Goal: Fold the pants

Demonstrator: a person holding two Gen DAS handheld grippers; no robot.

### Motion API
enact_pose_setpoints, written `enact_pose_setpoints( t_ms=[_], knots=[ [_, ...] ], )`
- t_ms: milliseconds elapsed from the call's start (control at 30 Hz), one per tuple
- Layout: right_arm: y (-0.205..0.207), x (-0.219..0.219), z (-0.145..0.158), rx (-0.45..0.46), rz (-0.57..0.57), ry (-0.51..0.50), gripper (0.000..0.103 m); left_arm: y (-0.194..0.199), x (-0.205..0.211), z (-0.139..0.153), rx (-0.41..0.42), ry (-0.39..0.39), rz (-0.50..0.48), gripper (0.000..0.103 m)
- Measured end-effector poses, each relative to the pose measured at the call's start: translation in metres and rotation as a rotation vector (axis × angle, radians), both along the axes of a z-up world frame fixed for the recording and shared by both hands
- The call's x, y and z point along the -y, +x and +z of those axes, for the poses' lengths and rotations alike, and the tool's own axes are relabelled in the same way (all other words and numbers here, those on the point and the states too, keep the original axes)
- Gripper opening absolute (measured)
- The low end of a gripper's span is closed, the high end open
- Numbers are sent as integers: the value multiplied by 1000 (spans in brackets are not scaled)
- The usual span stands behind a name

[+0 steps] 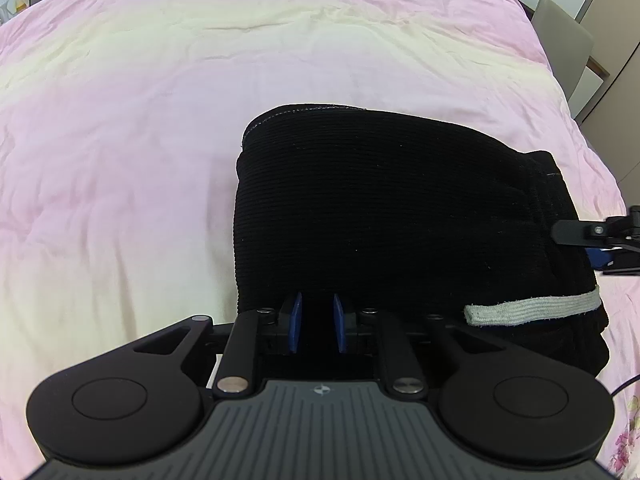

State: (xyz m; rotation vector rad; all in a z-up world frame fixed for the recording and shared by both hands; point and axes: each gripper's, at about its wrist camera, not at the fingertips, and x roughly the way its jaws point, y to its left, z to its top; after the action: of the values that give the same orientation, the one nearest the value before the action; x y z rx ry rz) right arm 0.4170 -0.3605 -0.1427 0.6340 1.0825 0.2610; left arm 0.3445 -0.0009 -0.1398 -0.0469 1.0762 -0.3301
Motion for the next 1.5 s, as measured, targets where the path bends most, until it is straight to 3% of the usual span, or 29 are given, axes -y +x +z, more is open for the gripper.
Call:
enact_pose_setpoints(
  t_ms=[100,133,167,333,500,600,700,800,900,1067,1233,1367,1500],
  knots=[
    [4,3,-20,13,-39,101,52,2,0,-1,-6,-8,1,18],
    [5,3,-24,12,-41,134,40,3,0,0,-11,-8,3,18],
    [6,1,-24,2,-49,141,34,4,-1,0,-14,-8,3,18],
    [4,-32,29,122,86,-56,18,4,-2,14,0,-14,10,18],
    [4,-68,103,247,213,-208,15,0,-10,47,86,-3,35,19],
    [5,-74,136,306,220,-271,15,-2,-12,64,125,-11,42,19],
    [11,-54,150,309,168,-286,15,-4,-5,72,156,6,21,19],
    [16,-23,133,243,97,-289,15,-1,8,71,168,10,-7,19],
    [19,6,92,146,28,-296,15,6,23,64,168,18,-27,19],
    [18,40,34,95,-19,-326,16,23,48,53,188,20,-75,19],
    [28,39,11,116,40,-417,18,50,70,32,159,29,-72,19],
    [36,42,-3,108,61,-441,19,70,81,0,72,105,-51,20],
    [37,33,0,116,78,-491,21,72,98,7,51,205,-60,19]
  ],
)
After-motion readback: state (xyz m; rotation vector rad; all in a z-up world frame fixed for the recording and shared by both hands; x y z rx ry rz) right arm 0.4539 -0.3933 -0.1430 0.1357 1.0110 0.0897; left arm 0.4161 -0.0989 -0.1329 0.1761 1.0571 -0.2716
